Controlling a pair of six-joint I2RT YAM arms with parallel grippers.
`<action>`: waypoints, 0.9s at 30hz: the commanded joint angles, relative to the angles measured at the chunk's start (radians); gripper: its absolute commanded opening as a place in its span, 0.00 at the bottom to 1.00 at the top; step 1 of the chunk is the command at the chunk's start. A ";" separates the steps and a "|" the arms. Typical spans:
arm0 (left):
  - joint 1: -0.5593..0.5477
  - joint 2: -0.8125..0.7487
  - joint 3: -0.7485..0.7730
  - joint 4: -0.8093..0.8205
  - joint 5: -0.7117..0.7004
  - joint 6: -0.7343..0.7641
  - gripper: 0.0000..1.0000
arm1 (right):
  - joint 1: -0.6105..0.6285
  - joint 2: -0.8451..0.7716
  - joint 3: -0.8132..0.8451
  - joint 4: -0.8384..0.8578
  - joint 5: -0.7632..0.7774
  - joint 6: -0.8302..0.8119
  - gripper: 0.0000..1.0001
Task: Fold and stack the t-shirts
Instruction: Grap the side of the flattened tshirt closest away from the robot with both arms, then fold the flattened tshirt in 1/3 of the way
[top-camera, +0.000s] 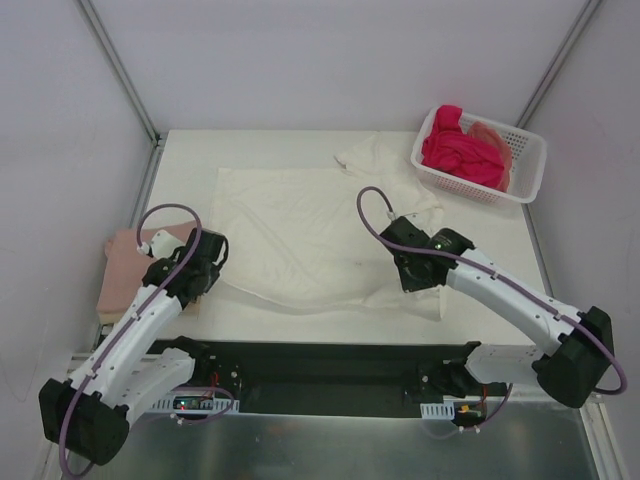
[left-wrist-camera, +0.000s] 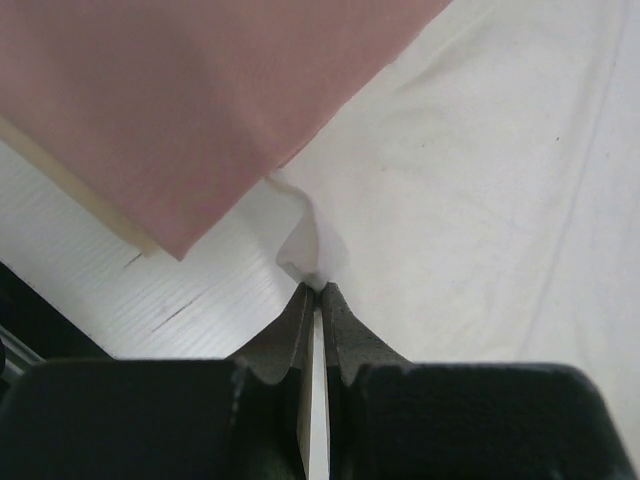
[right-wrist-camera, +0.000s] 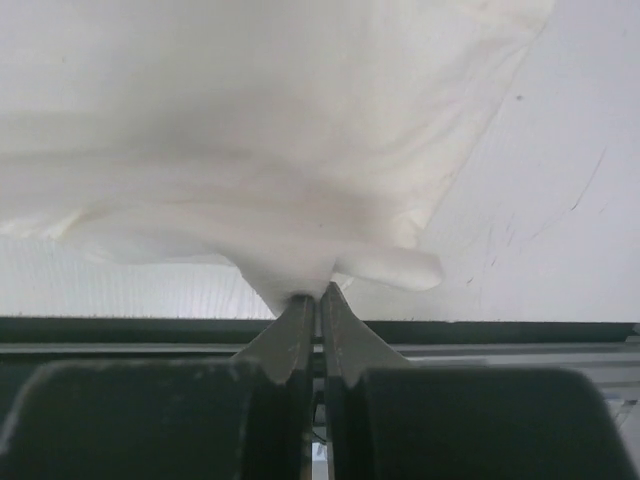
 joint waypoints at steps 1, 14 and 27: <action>-0.001 0.132 0.103 0.059 -0.095 0.047 0.00 | -0.078 0.072 0.109 0.069 0.052 -0.130 0.00; 0.131 0.445 0.250 0.224 -0.032 0.177 0.00 | -0.260 0.413 0.413 0.150 -0.023 -0.319 0.00; 0.202 0.742 0.387 0.263 0.008 0.222 0.00 | -0.351 0.738 0.716 0.150 -0.073 -0.459 0.00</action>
